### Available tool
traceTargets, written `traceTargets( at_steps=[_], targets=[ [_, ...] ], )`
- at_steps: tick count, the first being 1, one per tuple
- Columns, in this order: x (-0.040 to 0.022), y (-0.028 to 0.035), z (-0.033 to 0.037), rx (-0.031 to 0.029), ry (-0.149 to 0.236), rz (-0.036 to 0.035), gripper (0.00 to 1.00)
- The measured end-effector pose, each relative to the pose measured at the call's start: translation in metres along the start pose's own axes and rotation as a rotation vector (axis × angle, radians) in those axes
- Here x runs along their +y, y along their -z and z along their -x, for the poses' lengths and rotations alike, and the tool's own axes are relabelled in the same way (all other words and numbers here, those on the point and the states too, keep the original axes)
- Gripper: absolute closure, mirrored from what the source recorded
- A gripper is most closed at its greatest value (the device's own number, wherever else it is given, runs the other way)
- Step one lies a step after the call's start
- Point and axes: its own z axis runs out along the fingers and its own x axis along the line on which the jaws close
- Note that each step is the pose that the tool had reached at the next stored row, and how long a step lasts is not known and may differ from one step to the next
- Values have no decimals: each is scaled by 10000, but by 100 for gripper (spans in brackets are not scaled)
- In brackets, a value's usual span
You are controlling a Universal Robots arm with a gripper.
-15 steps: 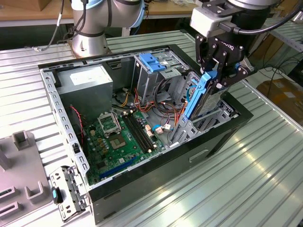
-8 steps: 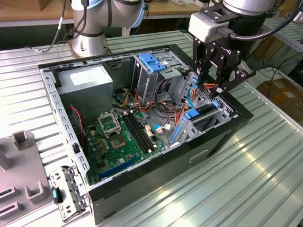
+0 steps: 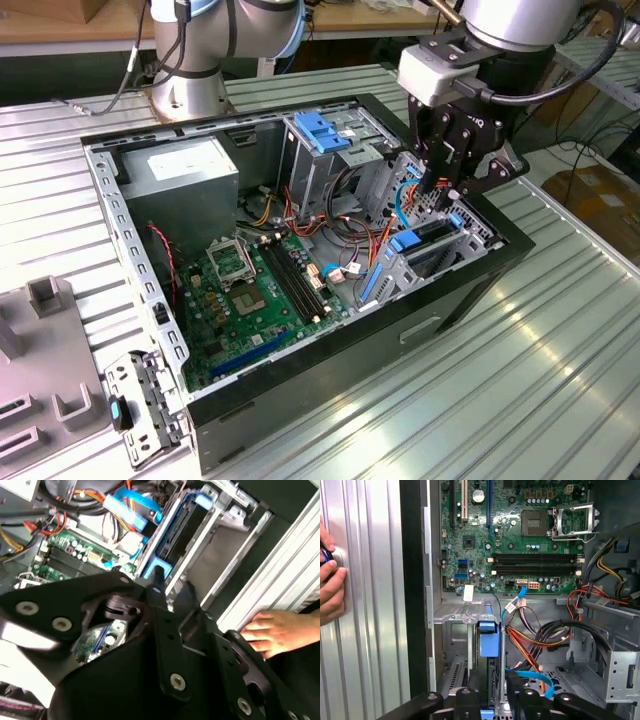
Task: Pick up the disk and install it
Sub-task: 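Insert the disk into the insertion slot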
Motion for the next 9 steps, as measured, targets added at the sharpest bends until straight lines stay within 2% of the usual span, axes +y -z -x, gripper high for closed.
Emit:
traceTargets(
  at_steps=[1,2,5,7,9],
  targets=[
    [-37,-19,0,0,0,31,70],
    [-72,-37,1,0,0,69,70],
    [-180,-77,2,2,5,212,88],
    [-254,-94,3,1,7,282,89],
    [-270,-97,4,-1,7,292,89]
  ],
)
